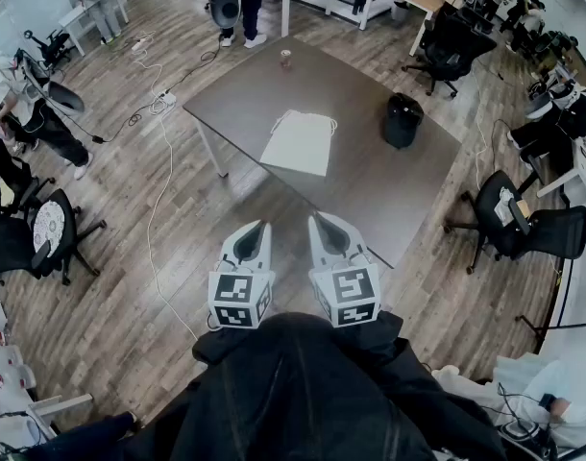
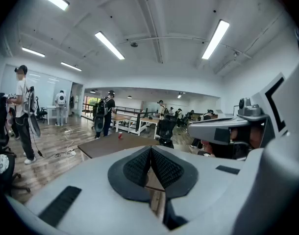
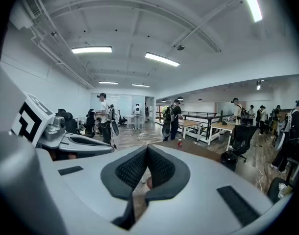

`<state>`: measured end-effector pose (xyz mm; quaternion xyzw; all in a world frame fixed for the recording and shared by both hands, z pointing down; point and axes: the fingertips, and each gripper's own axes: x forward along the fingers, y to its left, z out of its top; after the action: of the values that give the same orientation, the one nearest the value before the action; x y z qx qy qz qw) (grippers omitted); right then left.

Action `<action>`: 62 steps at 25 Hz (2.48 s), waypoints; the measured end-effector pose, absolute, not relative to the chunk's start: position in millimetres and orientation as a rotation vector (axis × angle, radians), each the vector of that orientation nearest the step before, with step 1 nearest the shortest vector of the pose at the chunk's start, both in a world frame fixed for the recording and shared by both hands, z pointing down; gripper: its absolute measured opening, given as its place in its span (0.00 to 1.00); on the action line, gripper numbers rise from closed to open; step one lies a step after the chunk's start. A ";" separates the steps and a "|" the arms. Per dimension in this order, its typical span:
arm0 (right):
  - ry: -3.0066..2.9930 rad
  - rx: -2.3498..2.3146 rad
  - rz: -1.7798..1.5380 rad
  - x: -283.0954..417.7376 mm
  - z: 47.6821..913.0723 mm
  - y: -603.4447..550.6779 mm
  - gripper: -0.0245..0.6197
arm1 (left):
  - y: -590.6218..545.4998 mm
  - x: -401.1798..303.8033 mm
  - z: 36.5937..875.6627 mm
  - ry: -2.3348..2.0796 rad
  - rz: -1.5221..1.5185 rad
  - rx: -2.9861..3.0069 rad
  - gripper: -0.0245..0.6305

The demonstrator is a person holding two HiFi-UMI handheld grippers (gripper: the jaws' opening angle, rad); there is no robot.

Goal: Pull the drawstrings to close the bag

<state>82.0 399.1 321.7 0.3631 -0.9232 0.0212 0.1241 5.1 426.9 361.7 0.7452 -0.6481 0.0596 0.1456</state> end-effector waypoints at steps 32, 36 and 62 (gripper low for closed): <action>-2.595 0.807 0.168 5.6 391.3 434.7 0.07 | 476.0 -78.4 433.3 -1.877 0.087 1.846 0.09; -2.597 0.731 0.164 -30.8 398.5 432.9 0.07 | 479.5 -115.3 442.3 -1.913 0.075 1.769 0.09; -2.497 0.963 0.368 37.6 444.5 3.4 0.07 | 46.1 -91.6 489.3 -1.709 0.399 1.877 0.09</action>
<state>37.6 3.4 444.5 0.3477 -0.9021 0.1330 0.2183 -91.6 46.1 489.3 0.7008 -0.6381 0.1489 0.2818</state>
